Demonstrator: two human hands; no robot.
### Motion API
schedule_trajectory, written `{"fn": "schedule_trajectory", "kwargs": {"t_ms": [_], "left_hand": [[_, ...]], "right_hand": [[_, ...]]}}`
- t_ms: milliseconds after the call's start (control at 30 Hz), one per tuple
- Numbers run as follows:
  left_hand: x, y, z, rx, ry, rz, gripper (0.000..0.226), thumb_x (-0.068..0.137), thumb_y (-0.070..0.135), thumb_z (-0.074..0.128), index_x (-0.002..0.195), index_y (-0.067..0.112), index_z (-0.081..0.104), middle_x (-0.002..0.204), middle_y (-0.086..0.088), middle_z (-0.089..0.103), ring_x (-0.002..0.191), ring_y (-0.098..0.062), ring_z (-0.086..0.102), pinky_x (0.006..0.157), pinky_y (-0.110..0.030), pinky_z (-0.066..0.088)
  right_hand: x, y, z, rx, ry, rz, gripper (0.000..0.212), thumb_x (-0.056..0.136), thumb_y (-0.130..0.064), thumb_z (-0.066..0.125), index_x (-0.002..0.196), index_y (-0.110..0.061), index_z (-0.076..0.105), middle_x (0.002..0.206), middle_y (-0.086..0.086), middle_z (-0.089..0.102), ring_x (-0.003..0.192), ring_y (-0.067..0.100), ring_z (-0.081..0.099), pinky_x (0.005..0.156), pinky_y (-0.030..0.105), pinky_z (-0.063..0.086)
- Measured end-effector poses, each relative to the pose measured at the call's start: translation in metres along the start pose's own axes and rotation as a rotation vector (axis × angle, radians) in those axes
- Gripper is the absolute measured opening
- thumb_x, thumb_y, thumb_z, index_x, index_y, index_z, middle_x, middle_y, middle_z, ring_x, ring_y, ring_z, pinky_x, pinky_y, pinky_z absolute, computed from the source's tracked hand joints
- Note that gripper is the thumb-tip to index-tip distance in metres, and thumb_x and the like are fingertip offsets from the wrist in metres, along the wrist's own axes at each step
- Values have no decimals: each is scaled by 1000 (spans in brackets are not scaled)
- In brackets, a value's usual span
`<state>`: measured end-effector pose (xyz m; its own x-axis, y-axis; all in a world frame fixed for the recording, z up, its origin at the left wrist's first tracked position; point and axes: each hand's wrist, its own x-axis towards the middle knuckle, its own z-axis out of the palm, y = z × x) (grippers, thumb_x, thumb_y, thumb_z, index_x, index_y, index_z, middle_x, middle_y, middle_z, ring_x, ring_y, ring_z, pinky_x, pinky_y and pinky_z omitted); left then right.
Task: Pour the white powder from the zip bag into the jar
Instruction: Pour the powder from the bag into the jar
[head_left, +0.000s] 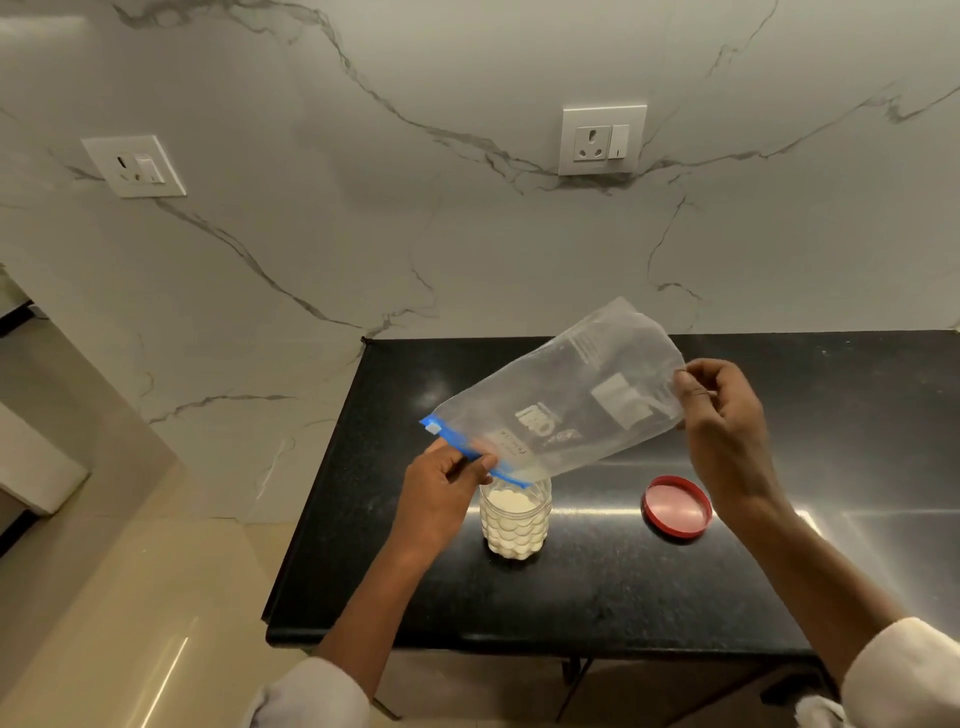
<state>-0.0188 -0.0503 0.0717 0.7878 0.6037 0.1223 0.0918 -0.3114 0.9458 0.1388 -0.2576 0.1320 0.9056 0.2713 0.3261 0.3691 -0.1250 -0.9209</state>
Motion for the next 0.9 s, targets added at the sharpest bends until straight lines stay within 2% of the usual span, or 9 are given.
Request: {"fn": "schedule_trajectory", "kwargs": {"t_ms": [100, 167, 233, 333, 467, 600, 733, 833, 900], "left_hand": [[-1, -3, 4, -94, -8, -26, 18, 90, 21, 65, 105, 12, 68, 98, 5, 74, 85, -5, 71, 70, -11, 52], [0, -5, 6, -109, 7, -55, 16, 90, 20, 65, 103, 13, 69, 95, 6, 74, 85, -4, 71, 69, -11, 52], [0, -7, 6, -156, 15, -126, 13, 89, 19, 66, 102, 15, 69, 94, 8, 74, 84, -4, 71, 68, -11, 51], [-2, -9, 7, -308, 22, -213, 12, 88, 12, 65, 100, 12, 70, 91, 5, 76, 83, -8, 73, 69, -13, 53], [-4, -14, 5, -376, 50, -259, 9, 88, 9, 65, 94, 9, 71, 83, 0, 77, 82, -10, 73, 80, -20, 56], [-5, -17, 6, -398, 39, -276, 9, 88, 9, 64, 87, 14, 71, 82, 4, 77, 81, -9, 73, 74, -18, 57], [-4, -17, 4, -393, 28, -286, 10, 89, 9, 63, 88, 15, 71, 83, 4, 77, 83, -10, 72, 77, -21, 58], [-3, -17, 5, -393, 20, -287, 8, 88, 11, 64, 91, 14, 71, 86, 2, 77, 84, -12, 73, 82, -24, 57], [-1, -15, 5, -361, 15, -268, 11, 89, 12, 64, 97, 12, 71, 90, 1, 76, 86, -12, 73, 82, -24, 56]], "right_hand": [[5, -9, -2, 21, 63, -80, 8, 100, -21, 50, 105, -16, 53, 94, -2, 58, 83, 8, 59, 67, 21, 52], [8, -15, 0, 4, -53, -100, 5, 99, -20, 50, 102, -19, 55, 95, -3, 60, 84, 5, 60, 68, 19, 53], [10, -17, 1, -5, -127, -92, 5, 98, -19, 53, 100, -21, 58, 98, 1, 61, 91, 18, 62, 74, 28, 56], [13, -27, 2, -1, -29, -209, 4, 97, -19, 56, 98, -20, 60, 104, 3, 58, 93, 26, 61, 80, 45, 56], [12, -39, 14, -77, -242, -233, 8, 94, -21, 59, 94, -28, 63, 101, -1, 62, 94, 25, 60, 81, 51, 53], [14, -47, 18, -62, -106, -344, 10, 91, -24, 60, 97, -18, 63, 99, 1, 62, 91, 26, 60, 76, 50, 53], [13, -47, 21, -100, -216, -286, 7, 93, -24, 60, 100, -22, 62, 98, 0, 65, 90, 26, 62, 77, 46, 55], [12, -47, 18, -76, -58, -320, 5, 93, -22, 61, 98, -20, 62, 96, 0, 64, 87, 25, 61, 73, 42, 55], [9, -43, 16, -56, -44, -263, 7, 96, -21, 57, 101, -18, 61, 95, -1, 64, 85, 21, 61, 71, 35, 55]]}}
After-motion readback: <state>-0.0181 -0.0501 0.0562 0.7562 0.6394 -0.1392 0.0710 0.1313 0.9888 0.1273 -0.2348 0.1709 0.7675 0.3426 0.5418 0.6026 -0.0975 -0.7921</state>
